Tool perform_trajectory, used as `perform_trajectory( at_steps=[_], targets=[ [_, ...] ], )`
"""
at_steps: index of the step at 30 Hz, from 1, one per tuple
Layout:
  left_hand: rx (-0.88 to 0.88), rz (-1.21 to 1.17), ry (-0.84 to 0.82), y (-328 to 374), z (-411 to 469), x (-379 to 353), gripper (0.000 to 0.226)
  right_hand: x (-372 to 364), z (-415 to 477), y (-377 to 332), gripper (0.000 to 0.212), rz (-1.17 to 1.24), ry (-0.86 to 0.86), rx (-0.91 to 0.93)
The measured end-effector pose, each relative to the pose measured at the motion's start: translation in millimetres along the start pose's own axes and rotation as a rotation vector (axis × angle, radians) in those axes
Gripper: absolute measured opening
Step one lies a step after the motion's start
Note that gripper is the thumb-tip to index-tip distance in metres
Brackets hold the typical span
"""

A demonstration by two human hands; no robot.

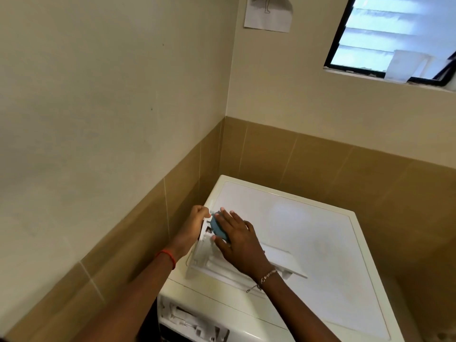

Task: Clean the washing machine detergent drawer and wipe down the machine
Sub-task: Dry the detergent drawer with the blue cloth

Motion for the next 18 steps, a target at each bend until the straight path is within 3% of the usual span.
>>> perform_trajectory(
  at_steps=[4, 7, 10, 18],
  targets=[
    [0.019, 0.108, 0.072, 14.7, -6.2, -4.3, 0.011, -8.7, 11.9, 3.9, 0.053, 0.076, -0.102, 0.005],
    [0.044, 0.214, 0.089, 16.2, -1.3, -10.5, 0.036, -11.6, 8.2, -6.4, 0.05, -0.033, -0.086, 0.074],
    [0.043, 0.253, 0.04, 13.8, 1.8, -17.3, 0.047, -10.4, -5.3, -11.3, 0.044, -0.153, -0.009, 0.132],
    [0.01, 0.382, 0.11, 15.3, 2.5, -16.7, 0.042, 10.7, -54.5, 30.6, 0.058, -0.216, 0.059, 0.041]
  ],
)
Point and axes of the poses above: each hand's wrist, its own z-axis towards the middle knuckle, its own x-axis out of the back of the hand, y = z × x, the point moved 10 cm from there along z, towards the middle knuckle, and after that the axes turned 9 degrees about x, right-handed, at the moved point
